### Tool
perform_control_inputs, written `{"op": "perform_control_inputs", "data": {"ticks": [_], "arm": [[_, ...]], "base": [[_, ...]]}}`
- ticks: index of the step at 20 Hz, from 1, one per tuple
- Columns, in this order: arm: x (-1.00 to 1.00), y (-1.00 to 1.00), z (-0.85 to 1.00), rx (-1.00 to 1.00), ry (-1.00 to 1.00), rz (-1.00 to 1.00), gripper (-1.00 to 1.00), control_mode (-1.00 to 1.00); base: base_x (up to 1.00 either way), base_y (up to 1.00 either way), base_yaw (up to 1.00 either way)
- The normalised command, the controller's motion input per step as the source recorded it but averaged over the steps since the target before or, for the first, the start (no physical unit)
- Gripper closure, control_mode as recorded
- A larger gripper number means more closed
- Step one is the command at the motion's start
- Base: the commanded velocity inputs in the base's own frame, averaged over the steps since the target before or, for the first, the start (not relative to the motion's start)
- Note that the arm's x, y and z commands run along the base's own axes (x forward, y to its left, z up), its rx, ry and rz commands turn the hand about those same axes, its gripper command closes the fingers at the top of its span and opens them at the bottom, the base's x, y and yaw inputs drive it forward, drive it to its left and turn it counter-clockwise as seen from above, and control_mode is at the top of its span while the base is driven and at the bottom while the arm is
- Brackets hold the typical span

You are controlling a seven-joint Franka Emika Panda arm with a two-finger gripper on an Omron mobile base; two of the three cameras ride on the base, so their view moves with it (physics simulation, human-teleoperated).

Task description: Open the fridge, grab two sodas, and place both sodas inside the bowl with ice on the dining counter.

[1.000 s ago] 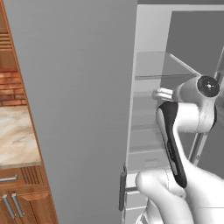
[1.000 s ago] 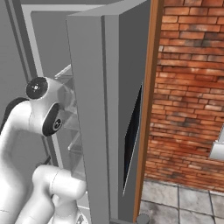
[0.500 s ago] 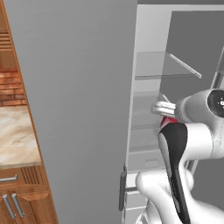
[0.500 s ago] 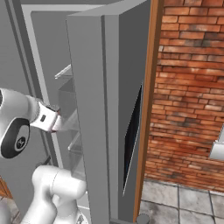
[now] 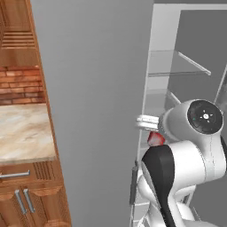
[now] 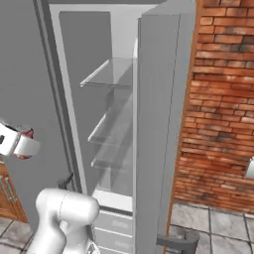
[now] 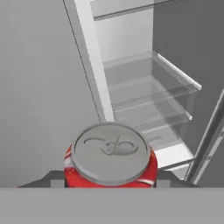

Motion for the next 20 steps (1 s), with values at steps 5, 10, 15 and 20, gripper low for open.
{"op": "perform_control_inputs", "data": {"ticks": [5, 10, 15, 20], "arm": [[0.0, 0.0, 0.0, 0.0, 0.0, 0.0, 1.0, 1.0], [0.0, 0.0, 0.0, 0.0, 0.0, 0.0, 1.0, 1.0], [0.0, 0.0, 0.0, 0.0, 0.0, 0.0, 1.0, 1.0], [0.0, 0.0, 0.0, 0.0, 0.0, 0.0, 1.0, 1.0]], "base": [[-0.62, 1.0, 0.15], [-0.24, 0.98, 0.34], [-0.02, 0.81, 0.51], [0.0, 0.62, 0.59]]}}
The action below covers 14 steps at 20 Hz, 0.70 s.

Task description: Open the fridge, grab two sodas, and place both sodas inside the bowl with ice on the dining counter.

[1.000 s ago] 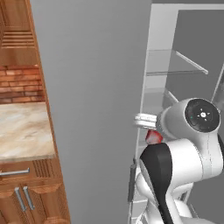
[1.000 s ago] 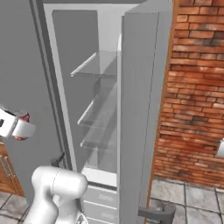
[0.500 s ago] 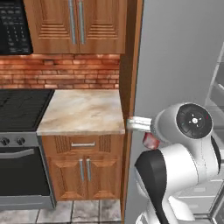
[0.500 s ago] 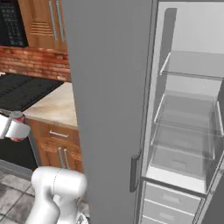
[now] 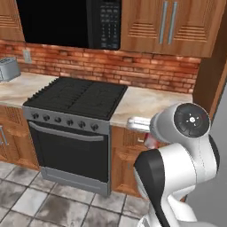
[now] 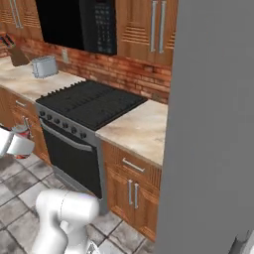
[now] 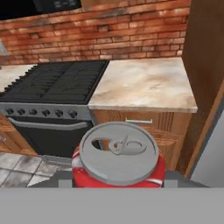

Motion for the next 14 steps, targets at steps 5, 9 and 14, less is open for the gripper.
{"op": "perform_control_inputs", "data": {"ticks": [5, 9, 14], "arm": [[0.0, 0.0, 0.0, 0.0, 0.0, 0.0, 1.0, 1.0], [0.0, 0.0, 0.0, 0.0, 0.0, 0.0, 1.0, 1.0], [0.0, 0.0, 0.0, 0.0, 0.0, 0.0, 1.0, 1.0]], "base": [[0.0, 0.57, 0.6], [0.0, 0.55, 0.6], [0.0, 0.56, 0.58]]}}
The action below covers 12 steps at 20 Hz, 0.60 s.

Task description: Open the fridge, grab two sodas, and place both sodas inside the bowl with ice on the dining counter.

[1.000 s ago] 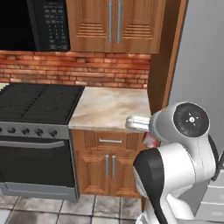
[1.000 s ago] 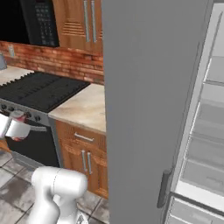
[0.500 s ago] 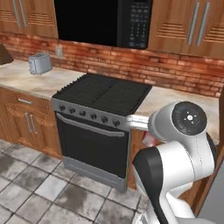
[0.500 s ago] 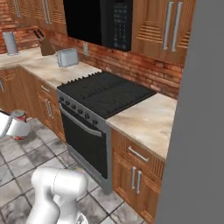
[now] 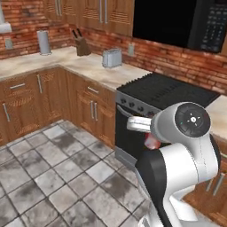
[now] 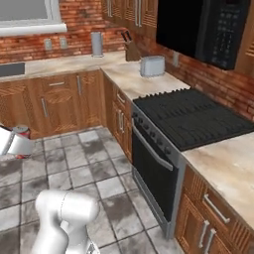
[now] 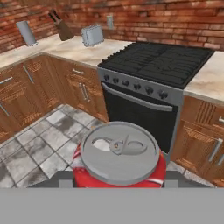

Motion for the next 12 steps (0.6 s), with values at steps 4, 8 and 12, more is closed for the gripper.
{"op": "perform_control_inputs", "data": {"ticks": [4, 8, 12], "arm": [[0.0, 0.0, 0.0, 0.0, 0.0, 0.0, 1.0, 1.0], [0.0, 0.0, 0.0, 0.0, 0.0, 0.0, 1.0, 1.0], [0.0, 0.0, 0.0, 0.0, 0.0, 0.0, 1.0, 1.0]], "base": [[0.0, 0.52, 0.57], [0.05, 0.49, 0.57], [0.17, 0.47, 0.55]]}}
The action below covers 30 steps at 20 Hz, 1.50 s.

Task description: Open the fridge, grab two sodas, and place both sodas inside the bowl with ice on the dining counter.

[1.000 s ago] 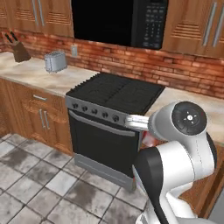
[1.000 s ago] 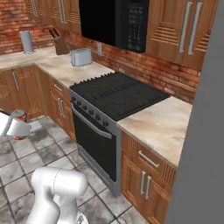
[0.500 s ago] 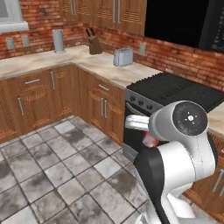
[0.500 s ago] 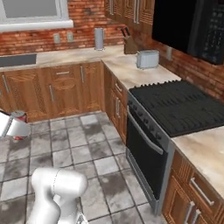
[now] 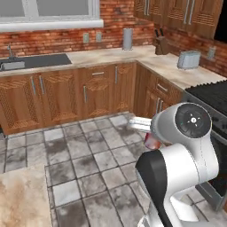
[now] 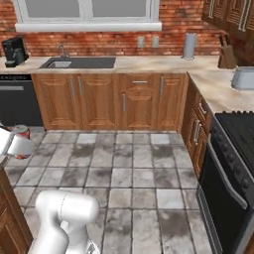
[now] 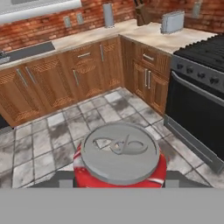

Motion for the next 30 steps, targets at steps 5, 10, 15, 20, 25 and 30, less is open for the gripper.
{"op": "perform_control_inputs", "data": {"ticks": [5, 10, 15, 20, 25, 30], "arm": [[0.0, 0.0, 0.0, 0.0, 0.0, 0.0, 1.0, 1.0], [0.0, 0.0, 0.0, 0.0, 0.0, 0.0, 1.0, 1.0], [0.0, 0.0, 0.0, 0.0, 0.0, 0.0, 1.0, 1.0], [0.0, 0.0, 0.0, 0.0, 0.0, 0.0, 1.0, 1.0], [0.0, 0.0, 0.0, 0.0, 0.0, 0.0, 1.0, 1.0], [0.0, 0.0, 0.0, 0.0, 0.0, 0.0, 1.0, 1.0]], "base": [[0.48, 0.12, 0.53], [0.78, -0.41, 0.43], [0.92, -0.35, 0.44], [0.95, -0.29, 0.45], [0.95, -0.23, 0.48], [0.94, -0.25, 0.47]]}}
